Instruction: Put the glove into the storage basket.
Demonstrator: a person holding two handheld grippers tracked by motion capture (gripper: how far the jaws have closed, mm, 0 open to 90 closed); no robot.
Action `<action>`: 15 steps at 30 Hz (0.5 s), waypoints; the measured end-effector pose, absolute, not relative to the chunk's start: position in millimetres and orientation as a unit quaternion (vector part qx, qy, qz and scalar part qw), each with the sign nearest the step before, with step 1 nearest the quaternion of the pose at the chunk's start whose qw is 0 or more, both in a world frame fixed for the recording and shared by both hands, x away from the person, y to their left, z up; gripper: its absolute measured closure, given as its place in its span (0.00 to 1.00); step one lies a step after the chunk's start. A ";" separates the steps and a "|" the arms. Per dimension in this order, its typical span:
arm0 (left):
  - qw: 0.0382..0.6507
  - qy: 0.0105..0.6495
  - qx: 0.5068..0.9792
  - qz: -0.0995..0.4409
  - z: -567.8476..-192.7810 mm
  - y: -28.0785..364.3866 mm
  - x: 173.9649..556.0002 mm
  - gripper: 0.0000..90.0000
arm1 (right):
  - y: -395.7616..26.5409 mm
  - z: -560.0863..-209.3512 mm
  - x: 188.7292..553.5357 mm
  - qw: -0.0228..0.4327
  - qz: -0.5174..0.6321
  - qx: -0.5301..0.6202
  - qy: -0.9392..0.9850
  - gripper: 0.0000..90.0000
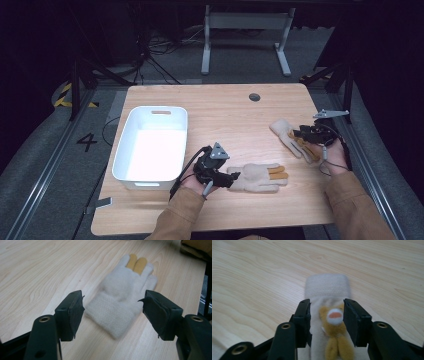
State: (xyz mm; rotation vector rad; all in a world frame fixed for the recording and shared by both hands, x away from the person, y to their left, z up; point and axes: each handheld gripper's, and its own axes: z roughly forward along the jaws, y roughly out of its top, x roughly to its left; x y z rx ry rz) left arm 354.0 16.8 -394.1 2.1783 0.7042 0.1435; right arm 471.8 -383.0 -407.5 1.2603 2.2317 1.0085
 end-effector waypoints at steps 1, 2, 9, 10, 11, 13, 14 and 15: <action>0.409 0.281 0.866 0.057 -394.5 17.1 354.1 0.37 | -383.2 -409.5 473.9 0.197 0.353 0.454 0.794 0.63; 0.408 0.285 0.866 0.055 -394.9 17.4 353.8 0.37 | -383.5 -410.9 475.1 0.197 0.350 0.455 0.794 0.62; 0.403 0.286 0.868 0.052 -396.1 16.8 353.8 0.36 | -386.1 -423.6 482.3 0.195 0.327 0.470 0.796 0.59; 0.399 0.284 0.870 0.051 -396.6 16.3 354.0 0.36 | -386.3 -425.1 482.9 0.192 0.325 0.472 0.796 0.59; 0.398 0.285 0.870 0.052 -397.3 15.5 353.9 0.36 | -386.8 -426.7 484.5 0.185 0.323 0.473 0.798 0.59; 0.397 0.286 0.870 0.058 -398.5 14.9 353.9 0.36 | -387.3 -430.7 486.8 0.173 0.322 0.477 0.799 0.59; 0.397 0.286 0.870 0.060 -399.3 14.9 354.1 0.37 | -387.2 -432.0 487.2 0.171 0.319 0.477 0.801 0.58; 0.397 0.287 0.869 0.062 -399.9 15.1 354.4 0.37 | -386.9 -433.6 487.9 0.169 0.317 0.476 0.803 0.58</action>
